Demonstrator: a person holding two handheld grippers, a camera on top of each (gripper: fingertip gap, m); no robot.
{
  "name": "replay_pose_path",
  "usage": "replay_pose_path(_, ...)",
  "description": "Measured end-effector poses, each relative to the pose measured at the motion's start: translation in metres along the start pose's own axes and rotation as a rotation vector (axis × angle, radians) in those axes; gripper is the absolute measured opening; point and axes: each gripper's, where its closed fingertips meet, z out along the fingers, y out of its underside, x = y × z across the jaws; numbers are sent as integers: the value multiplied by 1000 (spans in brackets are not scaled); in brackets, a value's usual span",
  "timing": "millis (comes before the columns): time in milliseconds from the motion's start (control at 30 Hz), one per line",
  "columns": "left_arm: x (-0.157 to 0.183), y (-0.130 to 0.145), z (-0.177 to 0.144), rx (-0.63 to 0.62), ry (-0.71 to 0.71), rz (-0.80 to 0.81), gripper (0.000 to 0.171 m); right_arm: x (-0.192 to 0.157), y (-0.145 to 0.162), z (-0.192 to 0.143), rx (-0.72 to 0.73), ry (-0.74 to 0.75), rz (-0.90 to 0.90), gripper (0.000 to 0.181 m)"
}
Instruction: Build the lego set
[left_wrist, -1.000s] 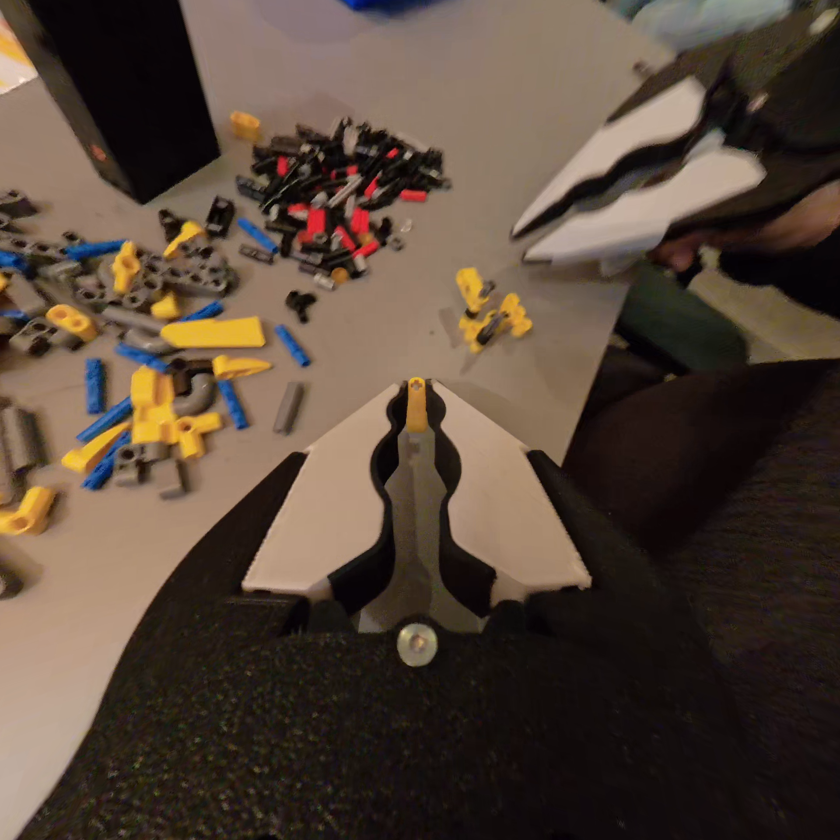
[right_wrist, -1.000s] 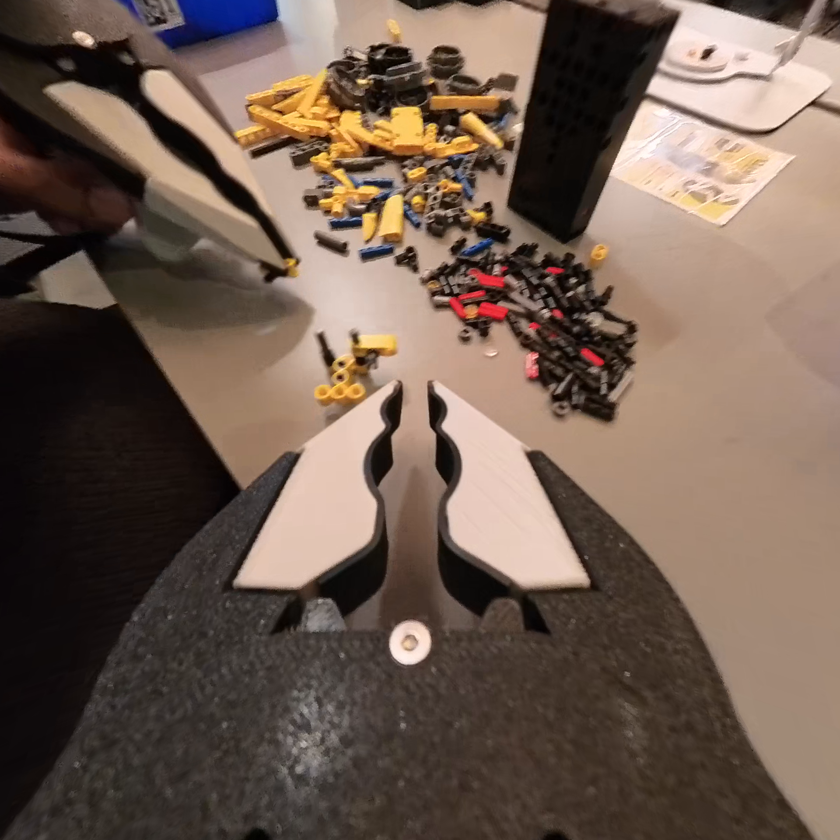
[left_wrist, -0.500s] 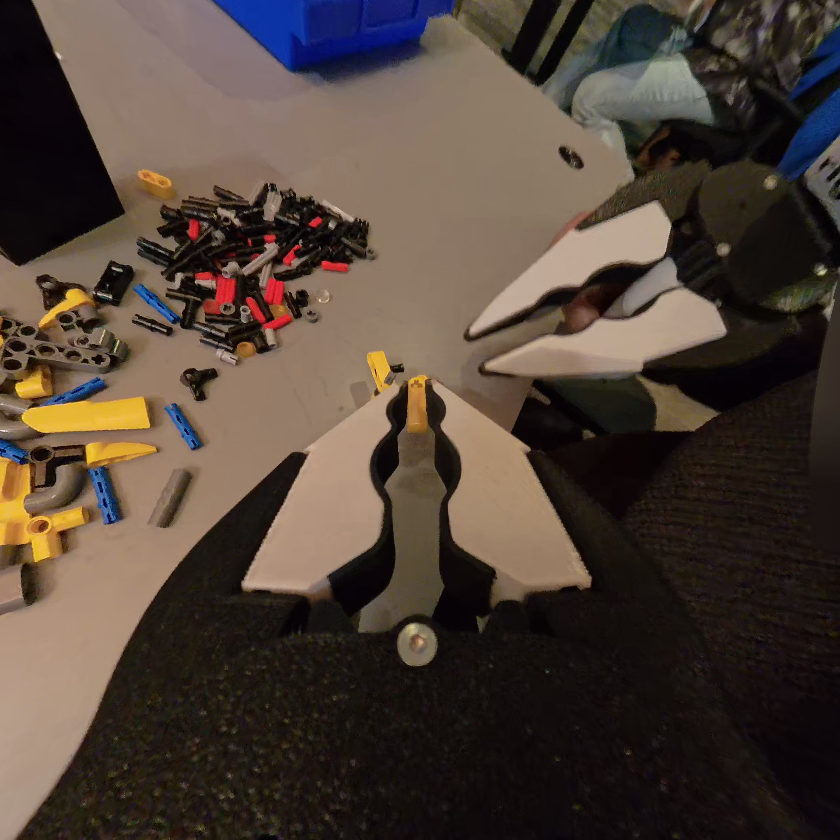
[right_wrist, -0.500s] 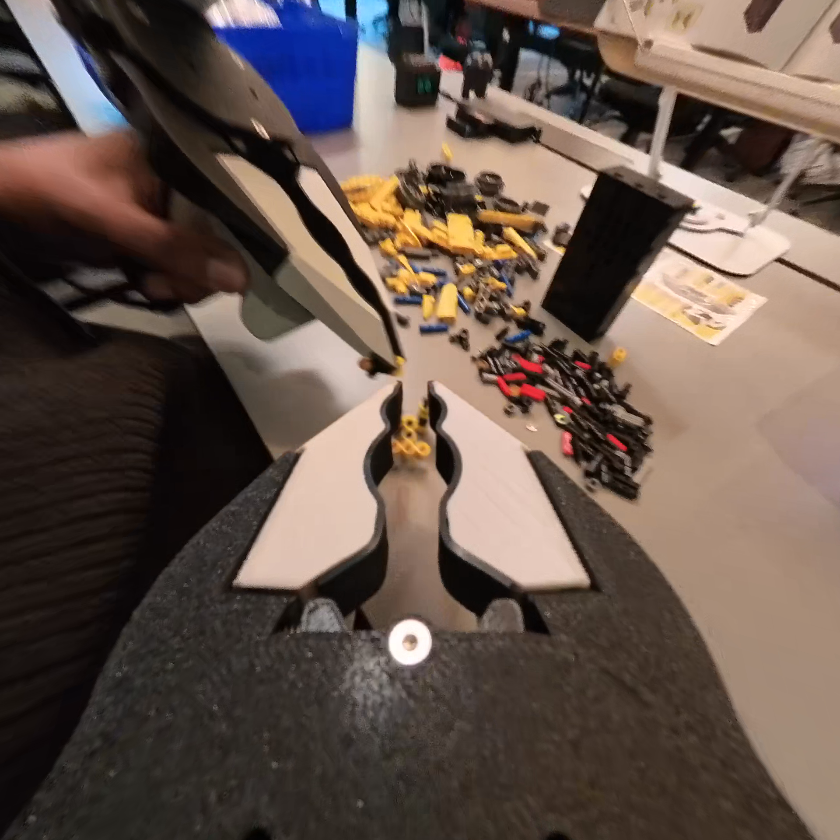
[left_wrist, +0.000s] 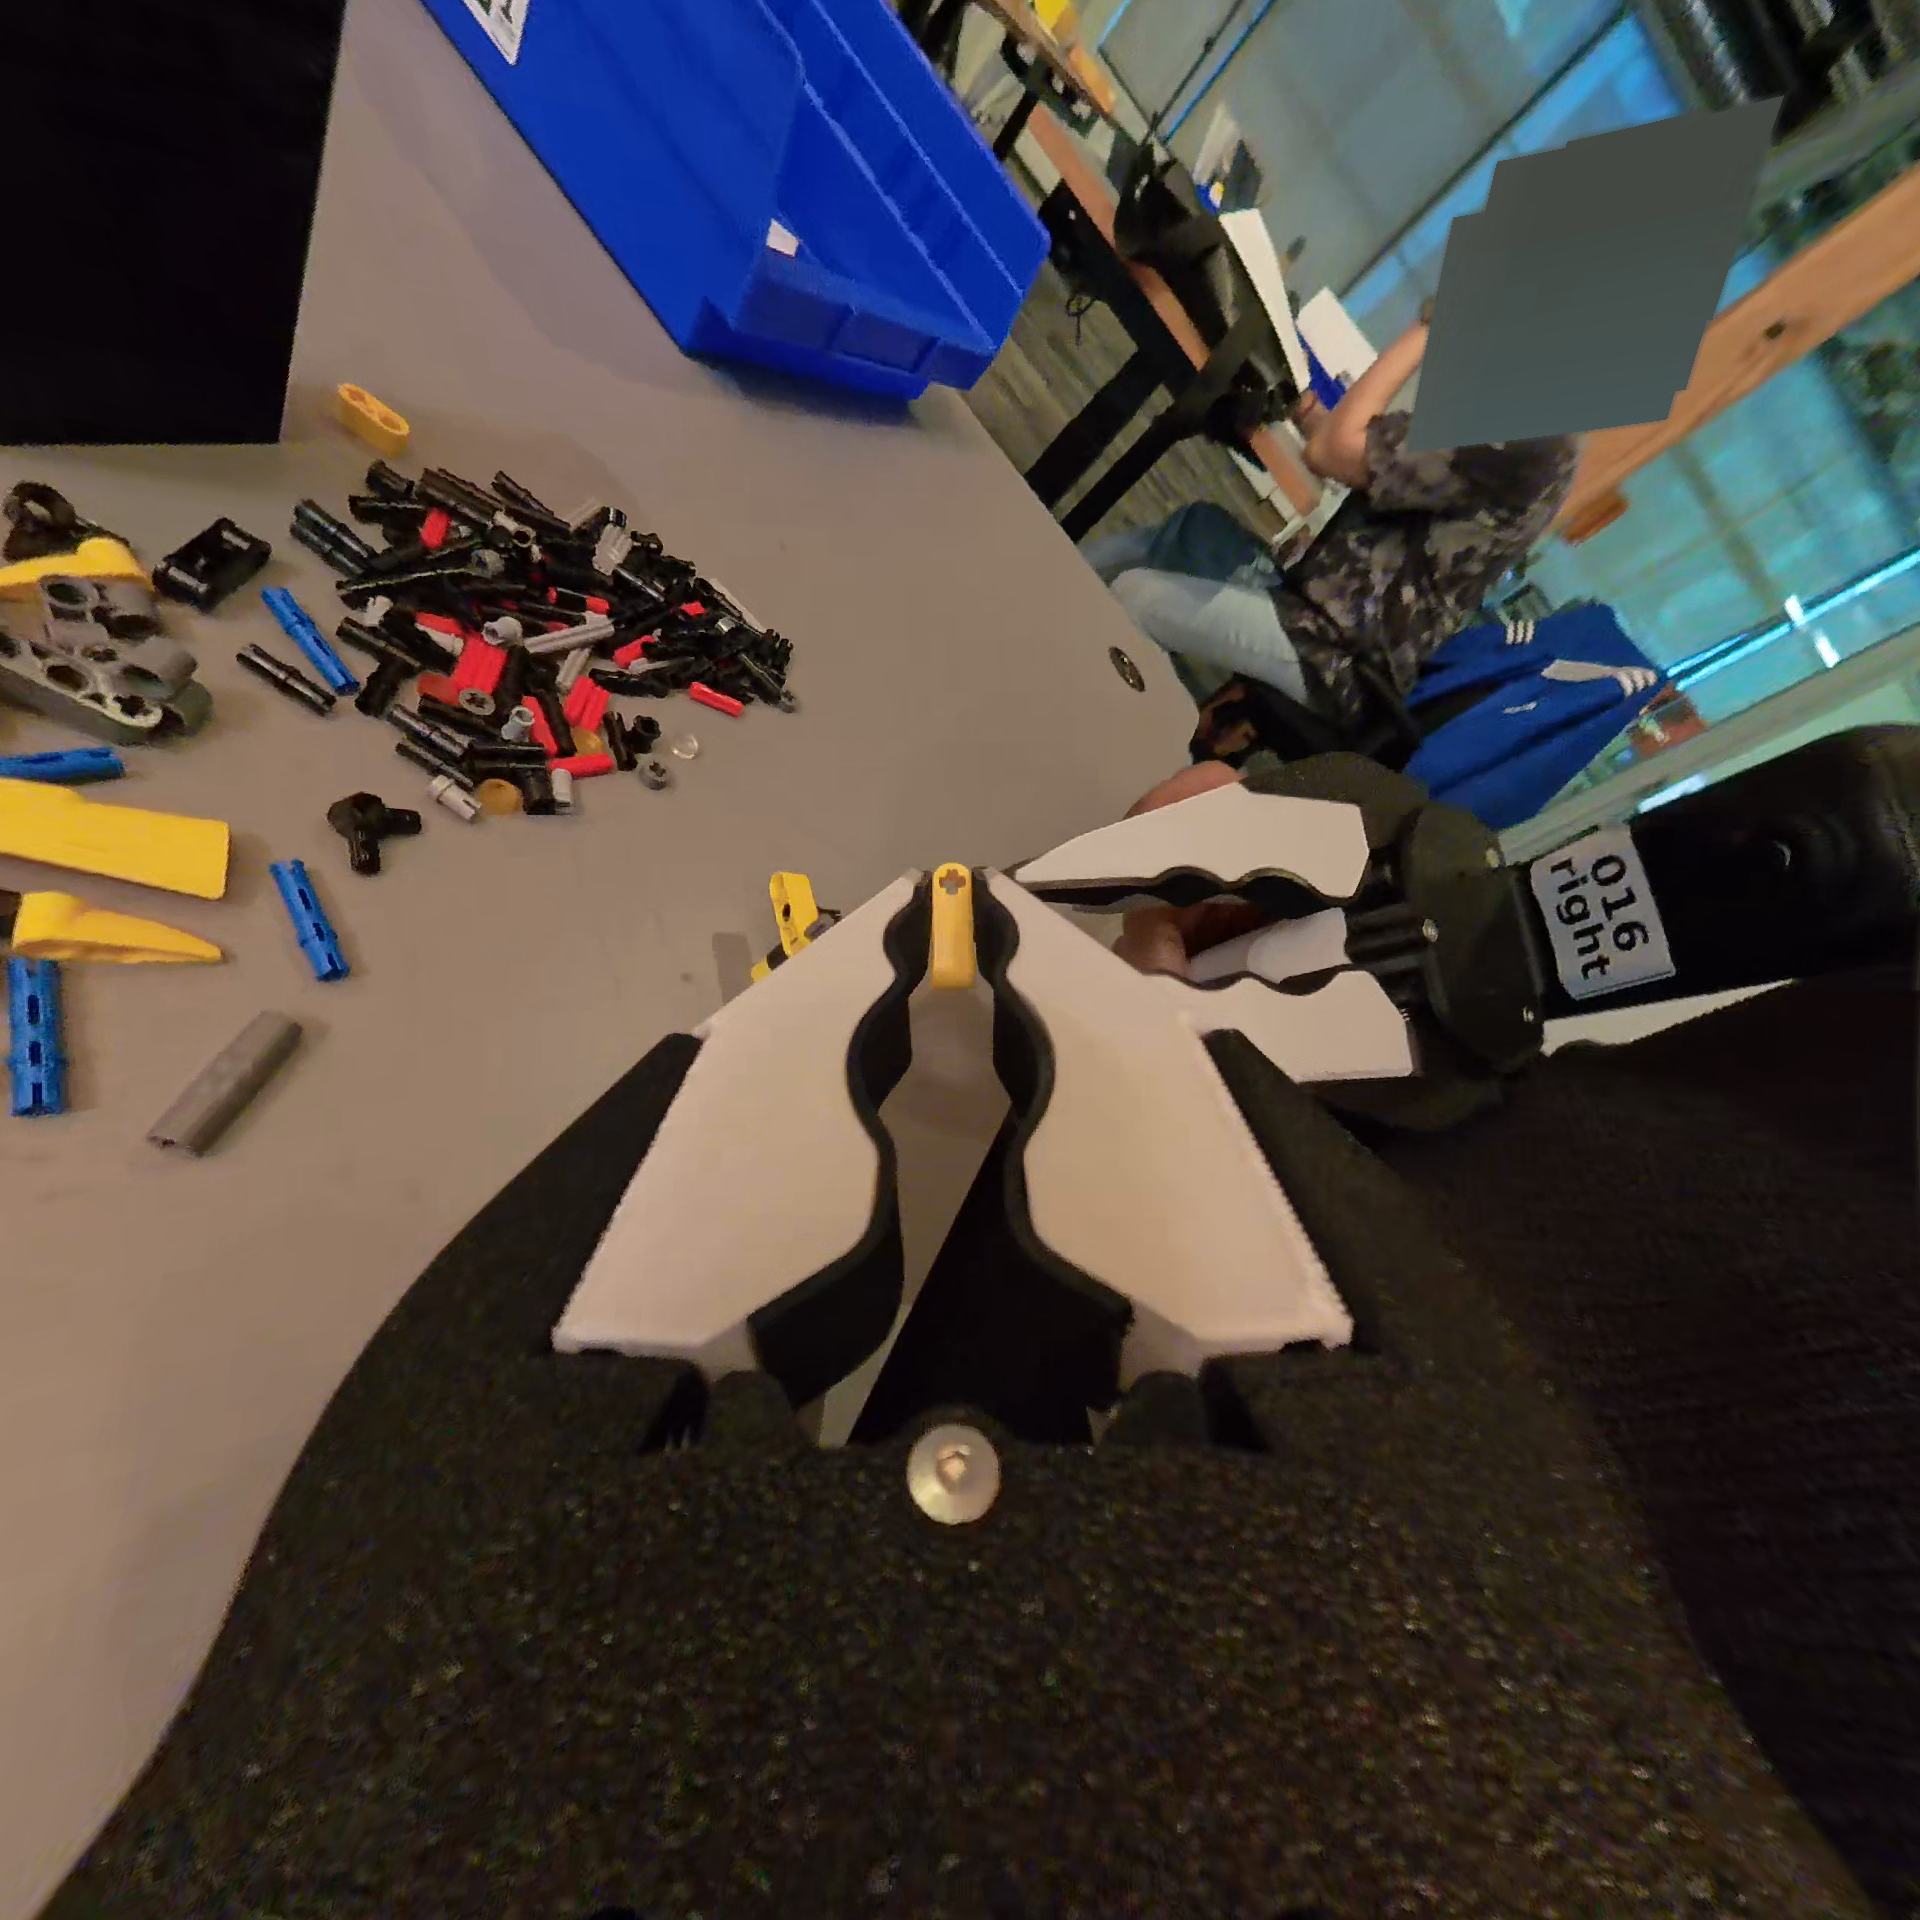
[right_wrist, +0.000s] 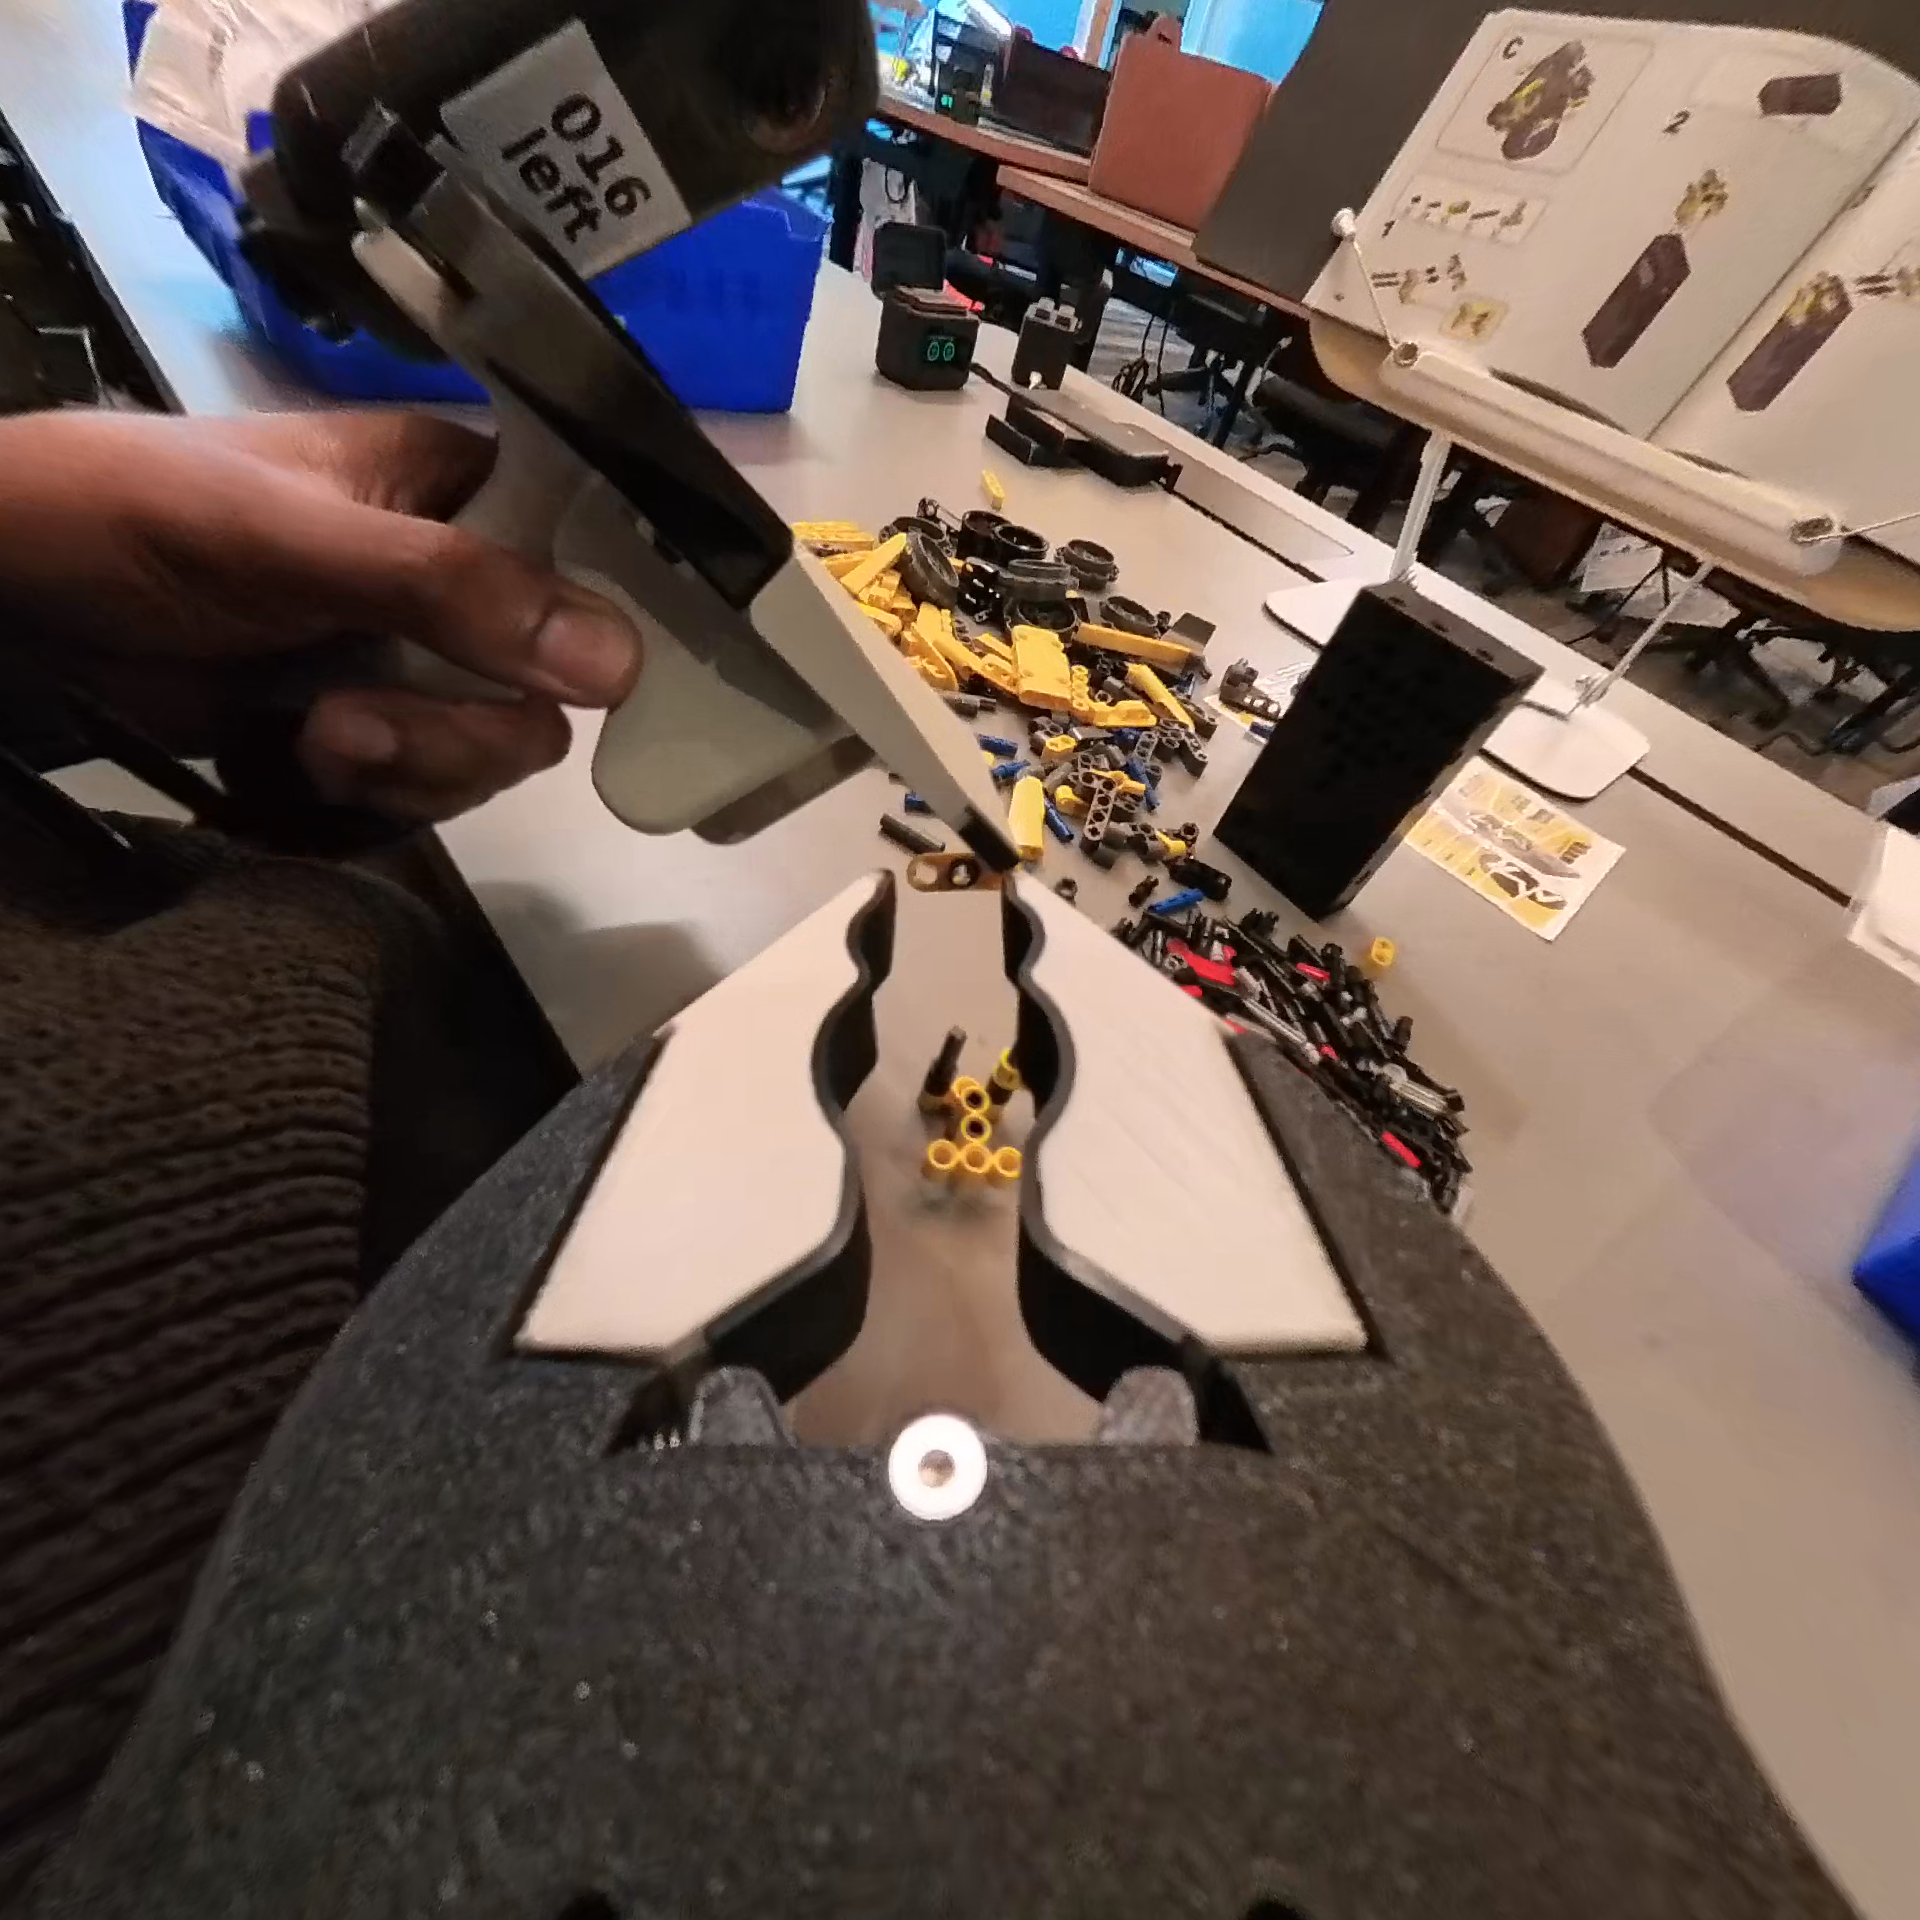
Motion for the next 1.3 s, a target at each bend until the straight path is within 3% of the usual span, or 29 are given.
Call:
replay_pose_path(167, -3, -2, -5, 31, 9, -39, 7, 3, -3, 2, 9, 40, -33, 4)
replay_pose_path(967, -11, 9, 1, -10, 26, -69, 7, 3, 6, 2, 3, -10, 78, 0)
replay_pose_path(1300, -29, 46, 1, -221, -217, 207, 7, 20, 44, -9, -152, 33, 66, 3)
